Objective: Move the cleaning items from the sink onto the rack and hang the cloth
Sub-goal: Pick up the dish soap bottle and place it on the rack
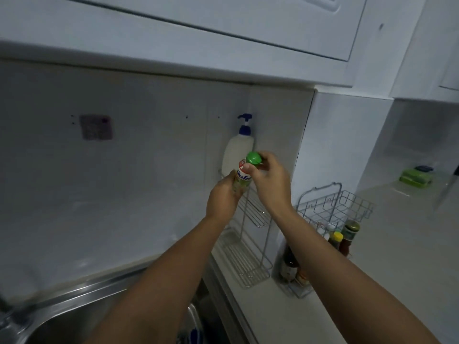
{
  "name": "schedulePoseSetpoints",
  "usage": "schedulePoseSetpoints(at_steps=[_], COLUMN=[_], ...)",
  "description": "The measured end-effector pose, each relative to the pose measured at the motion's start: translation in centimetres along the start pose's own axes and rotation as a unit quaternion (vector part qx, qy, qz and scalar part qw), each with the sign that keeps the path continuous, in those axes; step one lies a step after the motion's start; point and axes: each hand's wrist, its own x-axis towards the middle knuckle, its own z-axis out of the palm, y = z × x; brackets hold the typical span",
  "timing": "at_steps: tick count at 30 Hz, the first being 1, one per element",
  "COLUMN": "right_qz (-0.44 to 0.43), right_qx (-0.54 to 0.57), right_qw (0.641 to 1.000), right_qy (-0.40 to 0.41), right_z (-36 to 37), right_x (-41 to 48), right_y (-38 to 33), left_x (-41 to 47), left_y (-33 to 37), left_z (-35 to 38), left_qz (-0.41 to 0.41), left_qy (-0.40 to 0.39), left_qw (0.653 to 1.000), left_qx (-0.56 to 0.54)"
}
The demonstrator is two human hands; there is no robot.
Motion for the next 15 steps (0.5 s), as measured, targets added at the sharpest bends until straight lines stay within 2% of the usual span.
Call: schedulePoseSetpoints(at_steps=[7, 11, 15], right_qz=[-0.022, 0.026, 0.066], right_qx=[-0.109, -0.119, -0.137], right_qw=[0.994, 0.992, 0.987], right_qy=[0.004, -0.008, -0.048], right_z=[1.2, 1.7, 2.5], right_x=[2.2, 4.6, 6.7], right_y=[1.8, 2.8, 4.0], left_x=[1.8, 2.3, 3.2], left_y=[-0.9, -2.4, -3.1], left_z=[2.0, 2.7, 3.2], left_qz=[-0.022, -0.023, -0.054], left_qy=[-0.043, -0.060, -0.044], left_qw=[0.999, 0.998, 0.995], left_qx=[-0.018, -0.009, -0.072])
